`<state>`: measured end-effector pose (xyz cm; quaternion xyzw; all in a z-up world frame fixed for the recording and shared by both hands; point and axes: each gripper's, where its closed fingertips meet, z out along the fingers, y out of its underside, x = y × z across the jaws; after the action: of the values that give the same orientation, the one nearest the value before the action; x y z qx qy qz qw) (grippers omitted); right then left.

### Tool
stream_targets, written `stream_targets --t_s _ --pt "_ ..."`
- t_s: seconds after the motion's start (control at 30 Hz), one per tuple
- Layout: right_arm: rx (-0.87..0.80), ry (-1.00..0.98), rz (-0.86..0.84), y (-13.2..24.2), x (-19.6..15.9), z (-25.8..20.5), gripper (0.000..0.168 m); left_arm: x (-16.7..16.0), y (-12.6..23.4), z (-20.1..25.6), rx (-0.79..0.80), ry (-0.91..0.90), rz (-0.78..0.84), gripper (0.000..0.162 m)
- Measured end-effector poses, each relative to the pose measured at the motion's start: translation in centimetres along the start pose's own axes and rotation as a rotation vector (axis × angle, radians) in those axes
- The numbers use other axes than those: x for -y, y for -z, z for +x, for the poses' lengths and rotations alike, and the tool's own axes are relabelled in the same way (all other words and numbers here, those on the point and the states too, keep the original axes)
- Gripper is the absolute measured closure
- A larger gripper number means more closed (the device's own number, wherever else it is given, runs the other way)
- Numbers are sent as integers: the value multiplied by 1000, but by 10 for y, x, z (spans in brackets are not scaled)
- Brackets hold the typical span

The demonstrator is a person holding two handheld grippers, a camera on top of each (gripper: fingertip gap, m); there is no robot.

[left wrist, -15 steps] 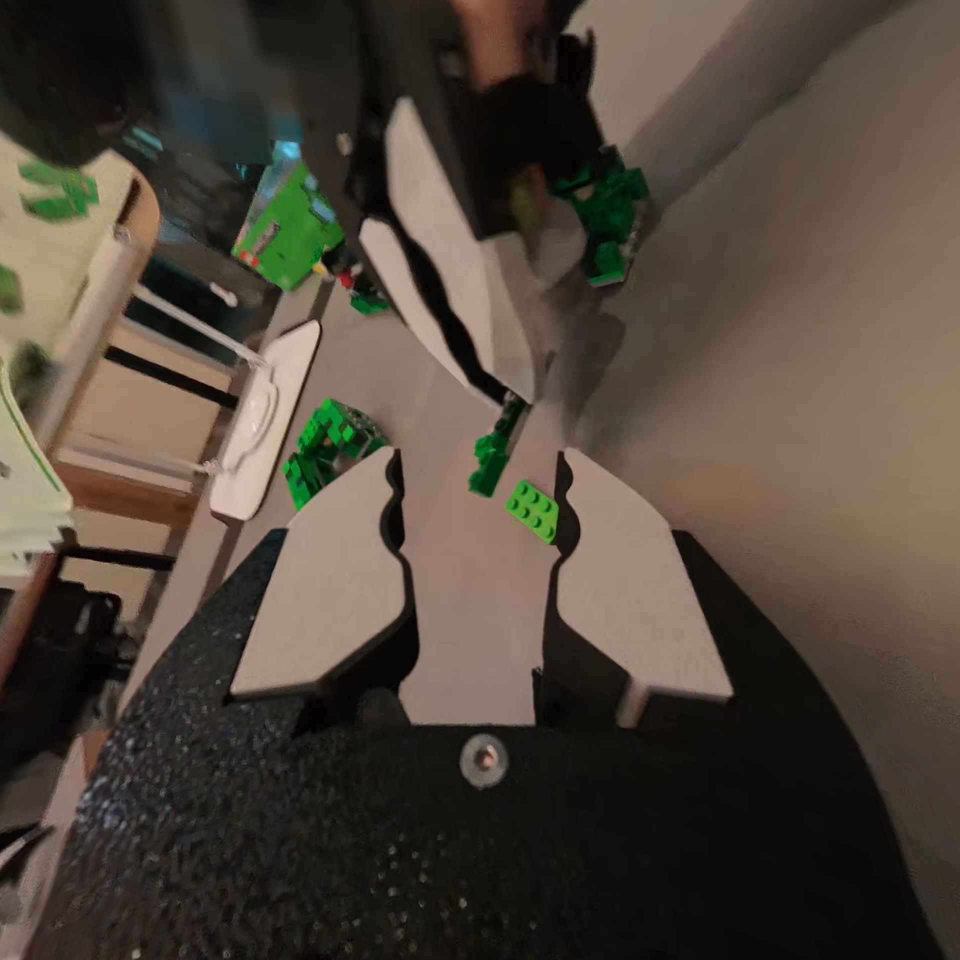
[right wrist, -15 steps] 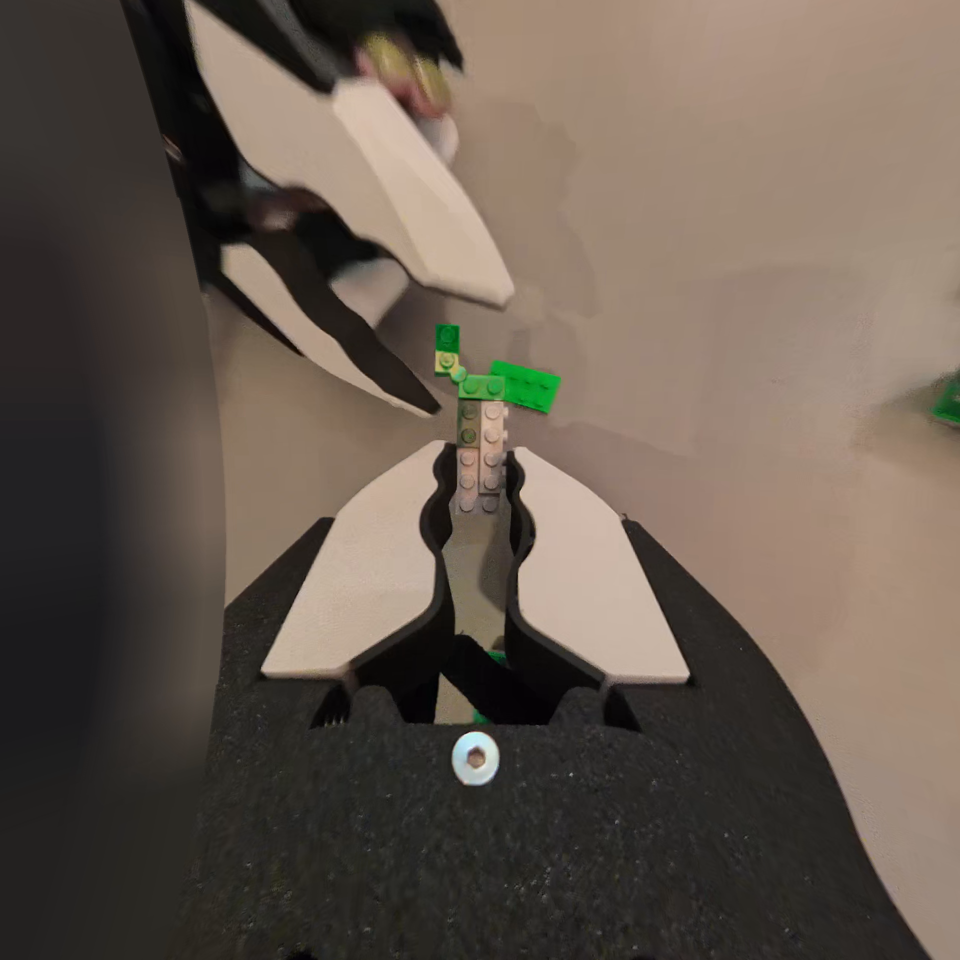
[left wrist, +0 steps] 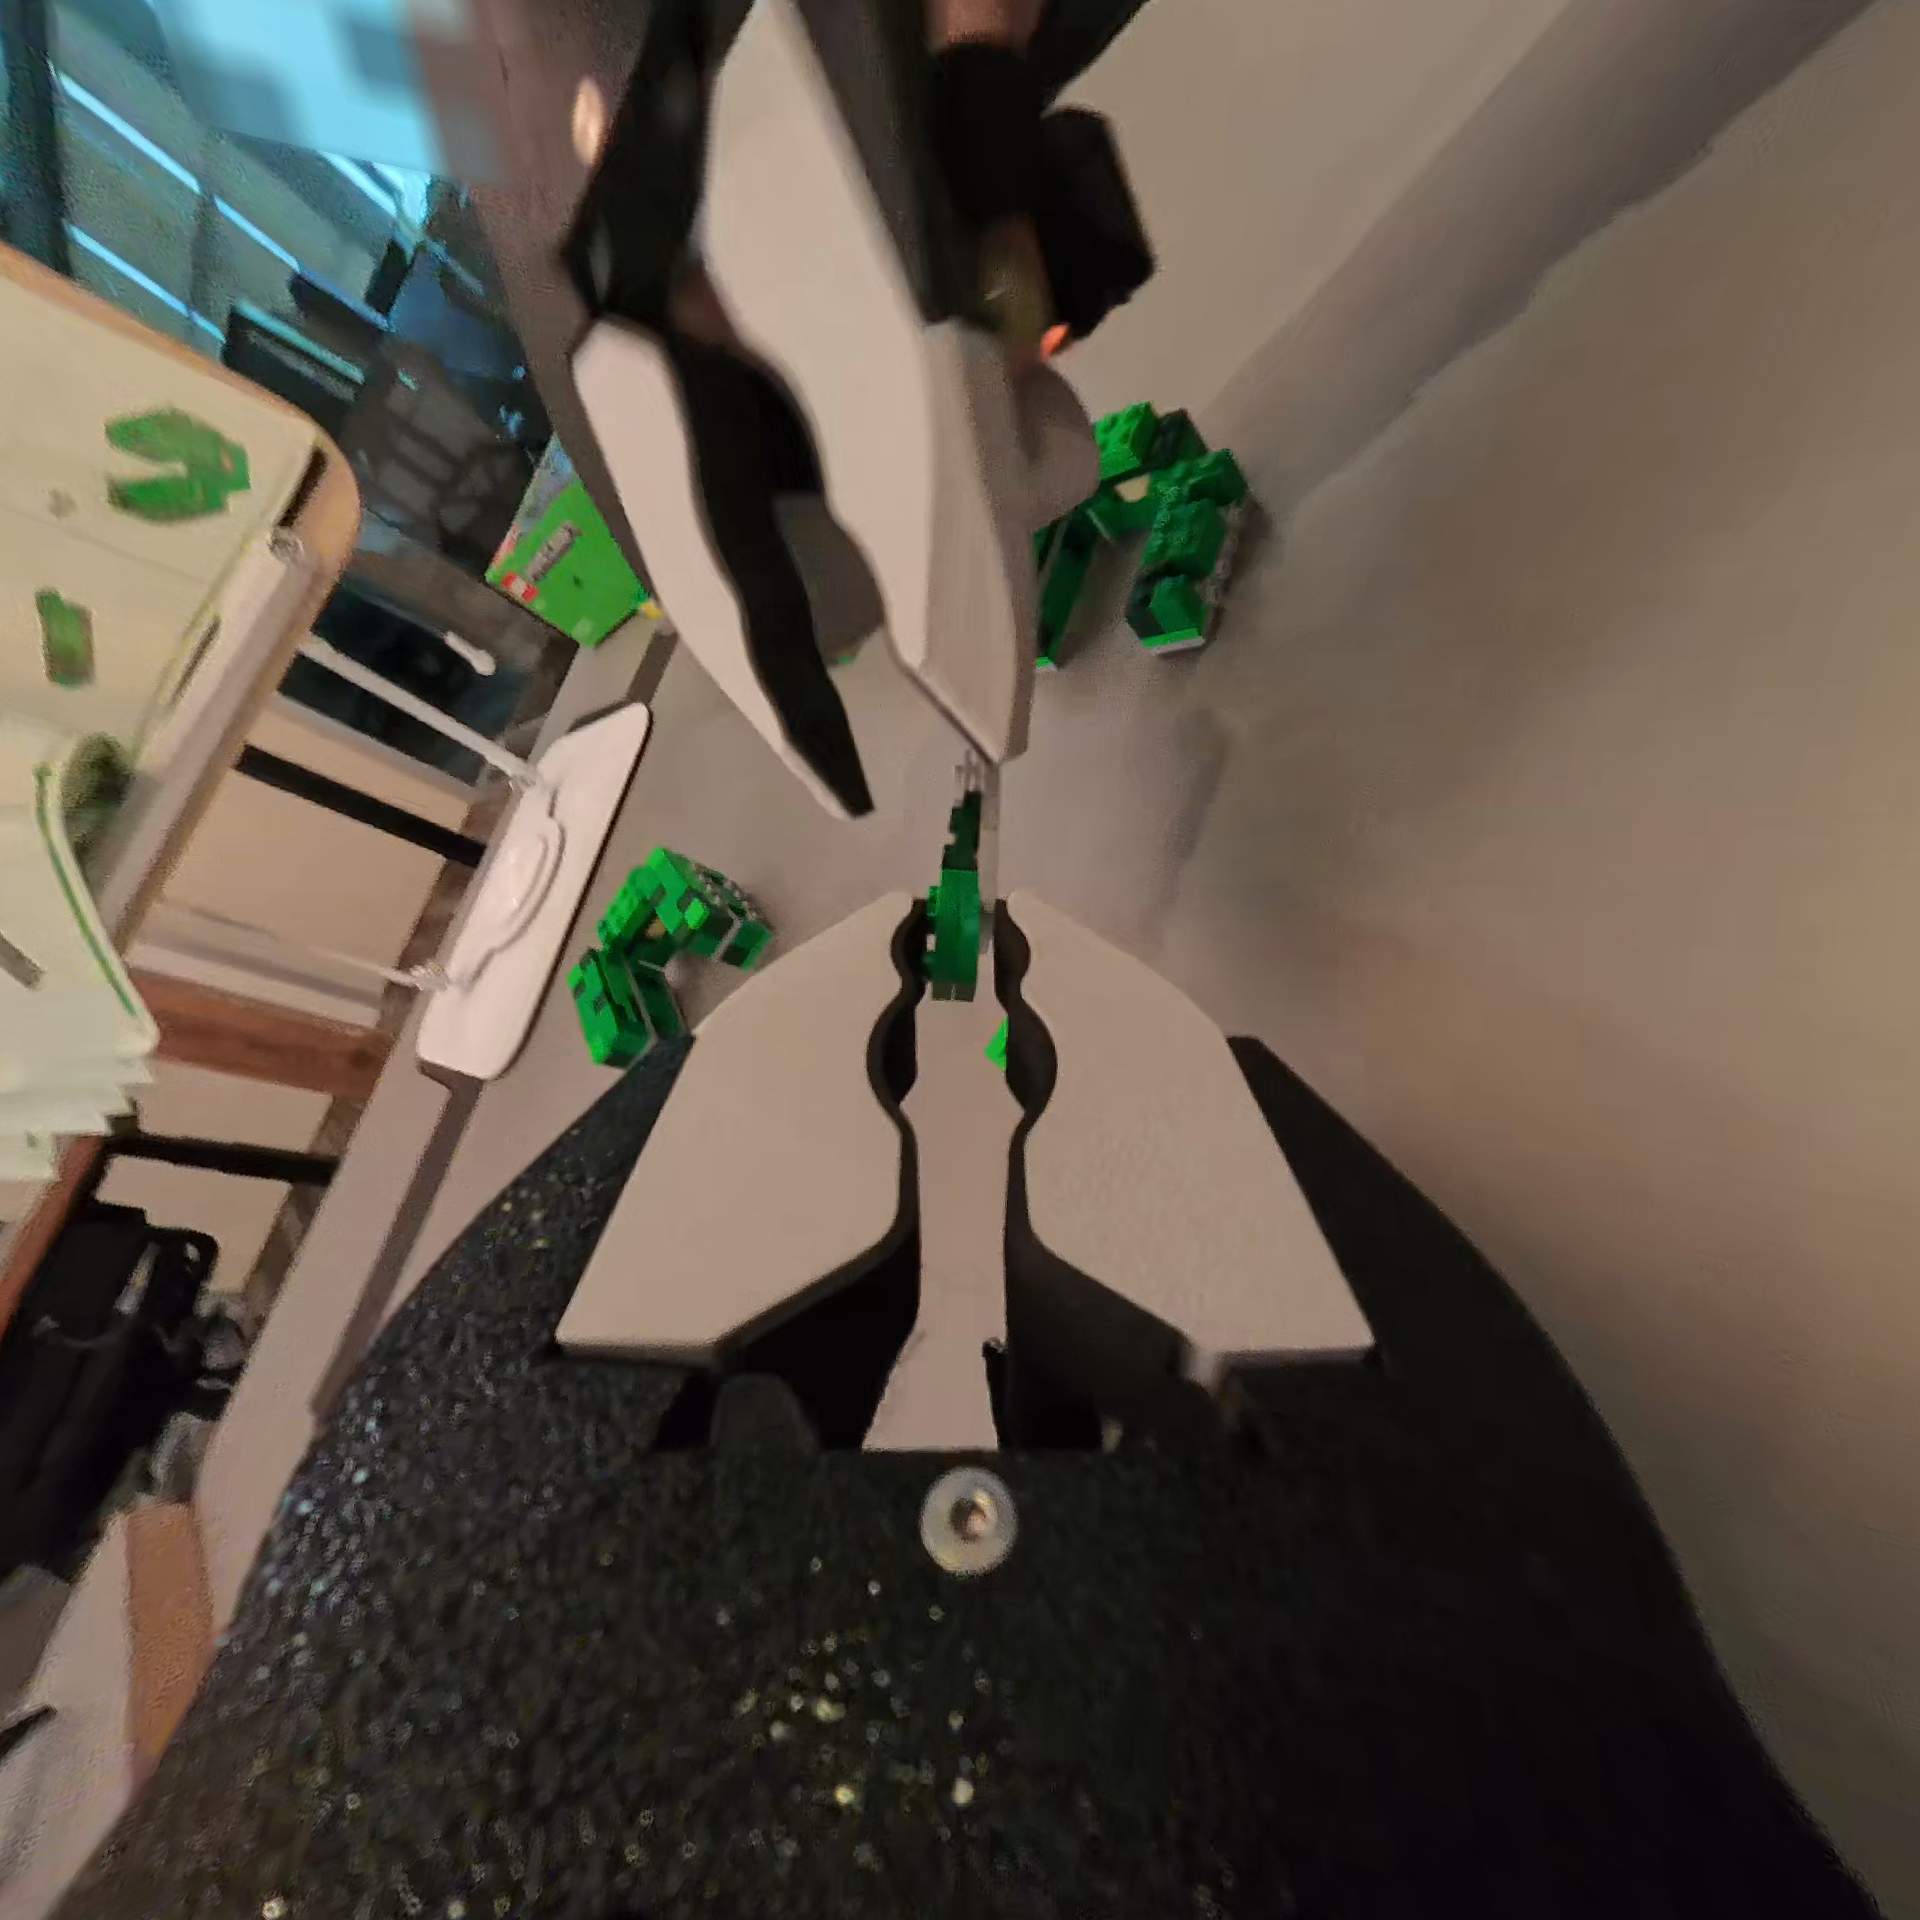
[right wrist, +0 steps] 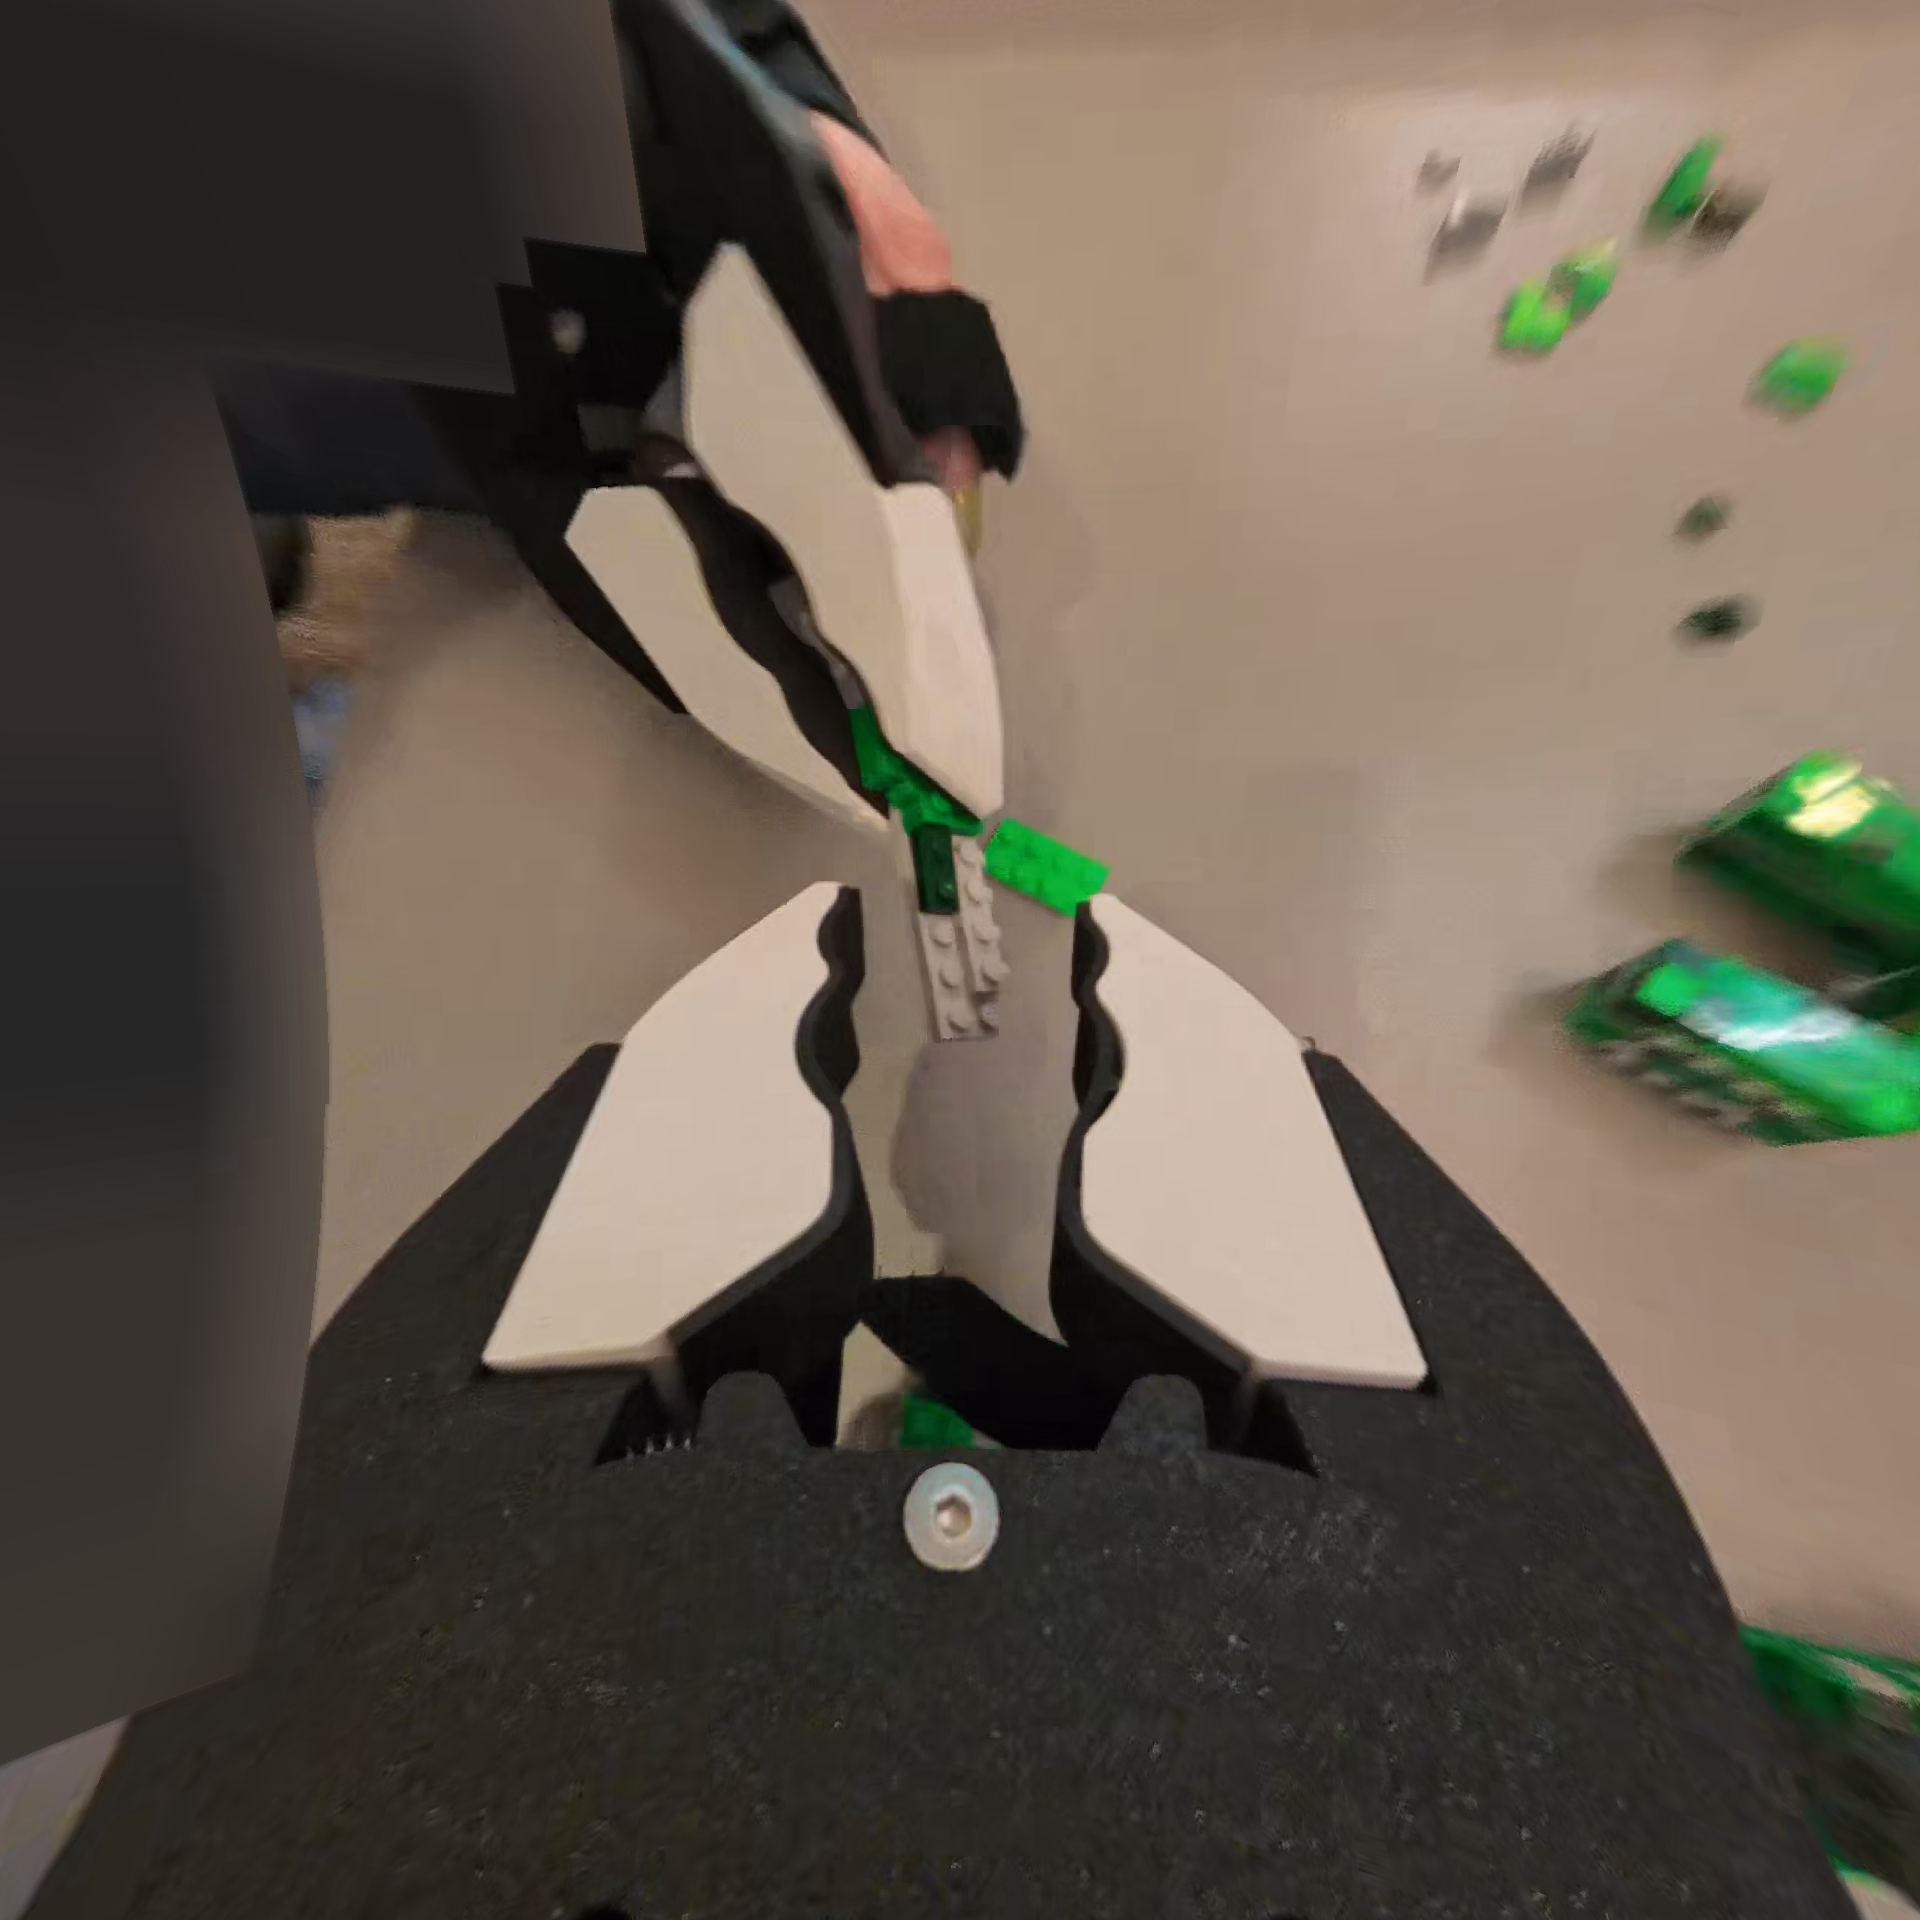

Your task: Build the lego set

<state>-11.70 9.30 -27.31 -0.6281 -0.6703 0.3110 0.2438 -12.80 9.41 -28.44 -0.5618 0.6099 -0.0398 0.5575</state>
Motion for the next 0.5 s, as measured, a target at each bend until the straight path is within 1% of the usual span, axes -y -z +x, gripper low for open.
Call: stream_targets --t_s 0.07,0.13,0.2,0.27,0.4,0.5 --pt "-138 188 6 1 7 -5 132 -3 -1 -3 -10 73 -10 150" --pt "-280 375 -71 -4 4 -5 135 -4 -1 -3 -23 116 -7 151" --pt "-365 501 -146 -10 0 -3 139 -3 0 -3 -37 135 -2 151" --pt "-395 563 -169 -15 0 -3 142 -3 -1 -1 -50 146 -6 151" --pt "-442 637 -185 -18 3 -1 159 -4 -1 1 -60 152 -13 151" --pt "-444 631 -198 -18 3 0 159 -4 -1 0 -59 148 -16 151"
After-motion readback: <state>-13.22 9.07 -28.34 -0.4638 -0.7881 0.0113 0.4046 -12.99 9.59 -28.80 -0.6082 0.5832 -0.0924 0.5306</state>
